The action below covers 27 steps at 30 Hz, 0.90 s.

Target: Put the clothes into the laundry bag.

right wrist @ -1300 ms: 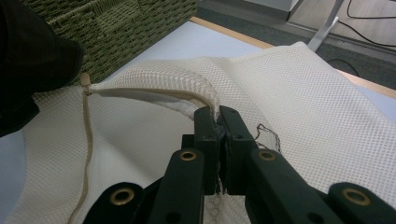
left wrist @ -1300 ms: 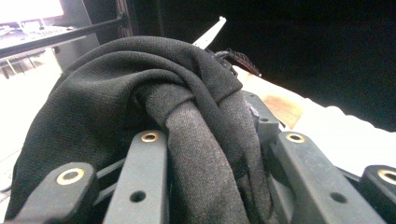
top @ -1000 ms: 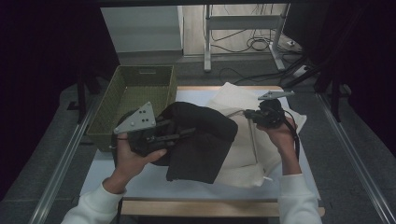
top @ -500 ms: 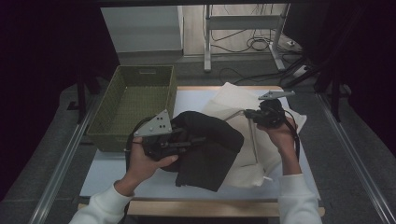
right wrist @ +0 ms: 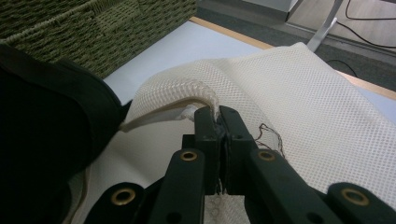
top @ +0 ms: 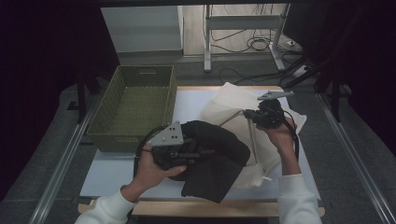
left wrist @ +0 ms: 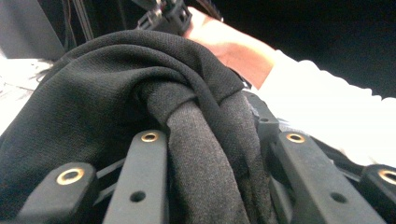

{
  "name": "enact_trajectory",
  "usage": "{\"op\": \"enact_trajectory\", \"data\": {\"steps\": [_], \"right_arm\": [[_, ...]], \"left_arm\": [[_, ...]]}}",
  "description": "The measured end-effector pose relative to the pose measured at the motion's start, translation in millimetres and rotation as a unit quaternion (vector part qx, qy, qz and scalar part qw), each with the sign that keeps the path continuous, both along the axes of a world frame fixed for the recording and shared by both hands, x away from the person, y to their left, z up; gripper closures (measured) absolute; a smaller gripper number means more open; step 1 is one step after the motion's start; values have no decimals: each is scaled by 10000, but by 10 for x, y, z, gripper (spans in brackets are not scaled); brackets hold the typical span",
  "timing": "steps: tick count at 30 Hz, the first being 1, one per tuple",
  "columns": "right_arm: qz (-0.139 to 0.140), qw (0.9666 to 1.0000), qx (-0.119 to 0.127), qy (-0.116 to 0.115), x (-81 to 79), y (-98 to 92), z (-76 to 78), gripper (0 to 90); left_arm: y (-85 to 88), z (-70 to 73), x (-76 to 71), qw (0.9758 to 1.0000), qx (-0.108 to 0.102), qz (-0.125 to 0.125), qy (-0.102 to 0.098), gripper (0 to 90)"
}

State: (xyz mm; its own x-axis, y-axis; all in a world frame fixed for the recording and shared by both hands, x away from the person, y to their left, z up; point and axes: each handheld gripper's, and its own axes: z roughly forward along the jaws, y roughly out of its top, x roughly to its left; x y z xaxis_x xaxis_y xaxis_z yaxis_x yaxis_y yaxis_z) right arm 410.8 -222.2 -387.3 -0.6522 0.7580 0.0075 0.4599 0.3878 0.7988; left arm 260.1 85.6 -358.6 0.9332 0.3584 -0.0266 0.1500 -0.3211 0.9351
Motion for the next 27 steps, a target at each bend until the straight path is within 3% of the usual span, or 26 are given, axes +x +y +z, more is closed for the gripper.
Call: {"op": "enact_trajectory", "data": {"steps": [5,17,27], "right_arm": [[37,10000,-27,27,3,23,-12,870],[165,9999,-39,-12,-49,76,41,873],[233,9997,-79,7,-62,94,50,873]], "left_arm": [[-109,-120,103,9998,64,-29,184,668],[-264,-194,144,9993,349,165,26,667],[-329,-315,324,9982,436,360,198,667]]}}
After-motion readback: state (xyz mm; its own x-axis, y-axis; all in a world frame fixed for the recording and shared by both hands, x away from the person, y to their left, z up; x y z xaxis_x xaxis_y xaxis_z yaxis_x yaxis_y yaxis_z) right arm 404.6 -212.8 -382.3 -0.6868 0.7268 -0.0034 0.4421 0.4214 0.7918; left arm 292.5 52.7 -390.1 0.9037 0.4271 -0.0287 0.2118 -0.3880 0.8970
